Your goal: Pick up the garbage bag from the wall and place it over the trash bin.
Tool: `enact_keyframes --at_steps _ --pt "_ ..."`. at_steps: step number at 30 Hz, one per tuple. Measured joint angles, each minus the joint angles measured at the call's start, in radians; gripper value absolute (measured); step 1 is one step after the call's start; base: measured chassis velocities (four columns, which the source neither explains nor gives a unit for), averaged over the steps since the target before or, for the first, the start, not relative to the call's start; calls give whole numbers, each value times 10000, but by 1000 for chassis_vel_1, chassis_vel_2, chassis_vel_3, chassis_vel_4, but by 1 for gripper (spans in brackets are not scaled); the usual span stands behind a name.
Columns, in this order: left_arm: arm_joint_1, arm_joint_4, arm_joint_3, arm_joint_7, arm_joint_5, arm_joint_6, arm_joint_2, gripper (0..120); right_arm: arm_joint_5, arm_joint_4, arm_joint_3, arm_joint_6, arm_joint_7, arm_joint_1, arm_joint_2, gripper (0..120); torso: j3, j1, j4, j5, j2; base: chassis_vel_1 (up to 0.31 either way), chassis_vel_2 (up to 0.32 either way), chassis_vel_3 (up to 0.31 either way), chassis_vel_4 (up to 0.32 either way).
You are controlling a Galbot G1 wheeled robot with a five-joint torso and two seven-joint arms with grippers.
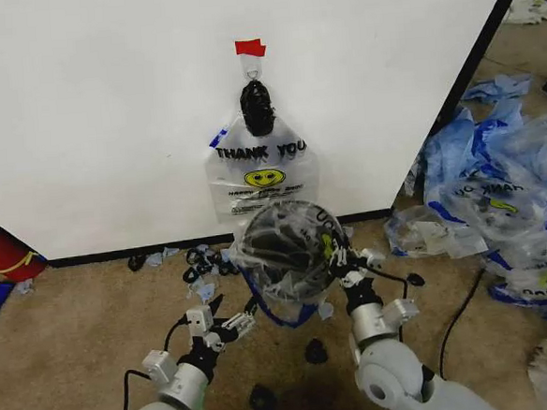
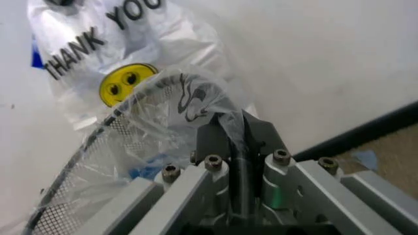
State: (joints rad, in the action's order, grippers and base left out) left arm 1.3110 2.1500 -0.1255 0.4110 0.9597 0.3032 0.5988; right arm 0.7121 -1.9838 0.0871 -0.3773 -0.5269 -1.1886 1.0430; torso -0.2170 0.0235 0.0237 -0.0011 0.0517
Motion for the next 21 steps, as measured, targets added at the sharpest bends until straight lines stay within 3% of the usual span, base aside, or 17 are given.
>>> enact_keyframes --at_steps 8,21 --pt "457 270 460 31 -128 -82 -155 98 407 41 -168 -186 198 -372 118 1 0 0 0 1 0 0 0 0 0" --pt "502 574 52 38 -104 -172 248 98 398 156 -6 -37 80 266 339 1 0 0 -2 1 0 0 0 0 0"
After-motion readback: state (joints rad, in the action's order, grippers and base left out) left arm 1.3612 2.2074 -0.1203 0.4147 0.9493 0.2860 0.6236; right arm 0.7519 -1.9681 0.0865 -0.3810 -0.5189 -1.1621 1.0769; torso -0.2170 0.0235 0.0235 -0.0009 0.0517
